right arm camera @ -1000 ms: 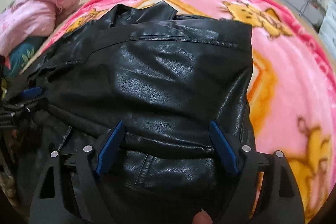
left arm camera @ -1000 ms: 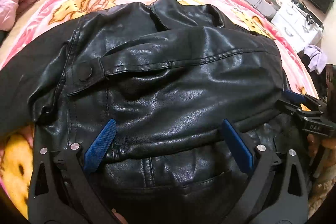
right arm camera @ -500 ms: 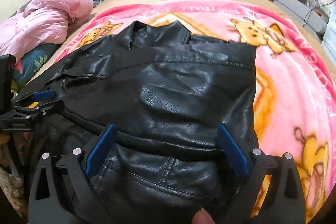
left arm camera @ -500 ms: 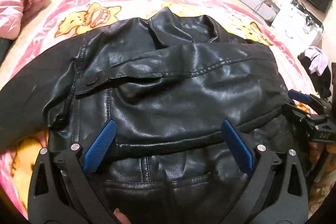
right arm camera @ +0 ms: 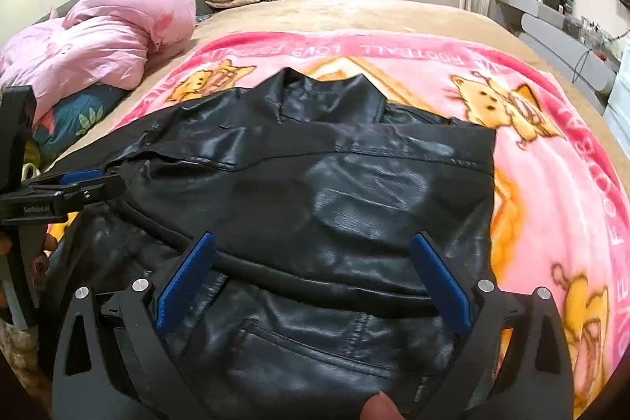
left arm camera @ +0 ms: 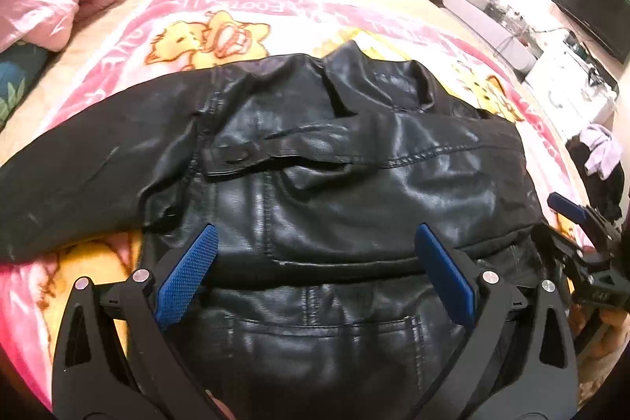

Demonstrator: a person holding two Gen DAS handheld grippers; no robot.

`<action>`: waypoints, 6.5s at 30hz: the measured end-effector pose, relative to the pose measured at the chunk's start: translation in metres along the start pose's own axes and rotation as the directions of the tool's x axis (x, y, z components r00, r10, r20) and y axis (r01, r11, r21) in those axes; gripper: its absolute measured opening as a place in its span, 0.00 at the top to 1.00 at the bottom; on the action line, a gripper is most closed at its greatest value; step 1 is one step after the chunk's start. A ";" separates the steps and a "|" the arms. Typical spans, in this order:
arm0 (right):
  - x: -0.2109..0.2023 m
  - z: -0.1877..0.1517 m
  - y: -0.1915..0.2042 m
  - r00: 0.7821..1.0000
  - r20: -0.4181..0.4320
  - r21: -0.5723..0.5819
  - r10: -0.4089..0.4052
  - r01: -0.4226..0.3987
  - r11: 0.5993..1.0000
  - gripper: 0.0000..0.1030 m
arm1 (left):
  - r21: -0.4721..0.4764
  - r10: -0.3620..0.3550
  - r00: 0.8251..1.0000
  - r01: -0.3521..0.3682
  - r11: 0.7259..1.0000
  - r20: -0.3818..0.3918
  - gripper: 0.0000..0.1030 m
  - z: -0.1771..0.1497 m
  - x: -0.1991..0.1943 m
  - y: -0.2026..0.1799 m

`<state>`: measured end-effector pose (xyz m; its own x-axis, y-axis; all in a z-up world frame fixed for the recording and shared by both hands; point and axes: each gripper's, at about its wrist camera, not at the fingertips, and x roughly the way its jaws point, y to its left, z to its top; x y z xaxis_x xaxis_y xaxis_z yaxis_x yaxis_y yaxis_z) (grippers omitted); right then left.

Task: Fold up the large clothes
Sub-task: 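Move the left gripper along the other sleeve toward its cuff, then close the left gripper on the sleeve cuff, then lift the sleeve with the left gripper and fold it across the jacket back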

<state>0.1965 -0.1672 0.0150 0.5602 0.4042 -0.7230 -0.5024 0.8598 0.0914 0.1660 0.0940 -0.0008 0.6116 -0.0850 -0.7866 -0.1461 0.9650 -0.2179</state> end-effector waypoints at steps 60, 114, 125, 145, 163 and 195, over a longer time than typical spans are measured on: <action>0.059 0.087 0.249 0.965 -0.031 -0.133 0.262 -0.264 0.955 0.04 | -0.555 0.365 0.930 -0.291 0.779 0.026 0.09 -0.029 -0.096 0.244; 0.010 0.042 0.190 0.969 0.049 0.059 0.244 -0.247 0.967 0.04 | -0.524 0.258 0.848 0.027 0.851 0.463 0.99 0.009 -0.169 0.248; -0.004 0.025 0.125 0.988 0.076 0.207 0.135 -0.148 0.967 0.04 | -0.265 0.011 0.766 0.209 0.941 0.643 1.00 0.028 -0.193 0.138; -0.060 -0.023 0.014 0.990 0.137 0.419 -0.042 -0.020 0.908 0.04 | 0.182 -0.401 0.815 0.357 0.916 0.419 1.00 0.034 -0.095 -0.023; -0.087 -0.055 -0.062 0.980 0.140 0.594 -0.140 0.030 0.804 0.04 | 0.437 -0.345 0.939 0.309 0.845 0.002 0.89 -0.023 0.026 -0.116; 0.007 0.004 -0.039 0.981 0.102 0.500 0.165 -0.194 0.844 0.83 | 0.012 -0.056 0.977 0.055 0.998 0.205 0.09 0.064 -0.030 0.038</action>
<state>0.2229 -0.1970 0.0095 0.5342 0.5699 -0.6244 -0.2030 0.8035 0.5596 0.1920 0.1495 0.0514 0.7653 -0.0867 -0.6379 -0.1031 0.9616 -0.2543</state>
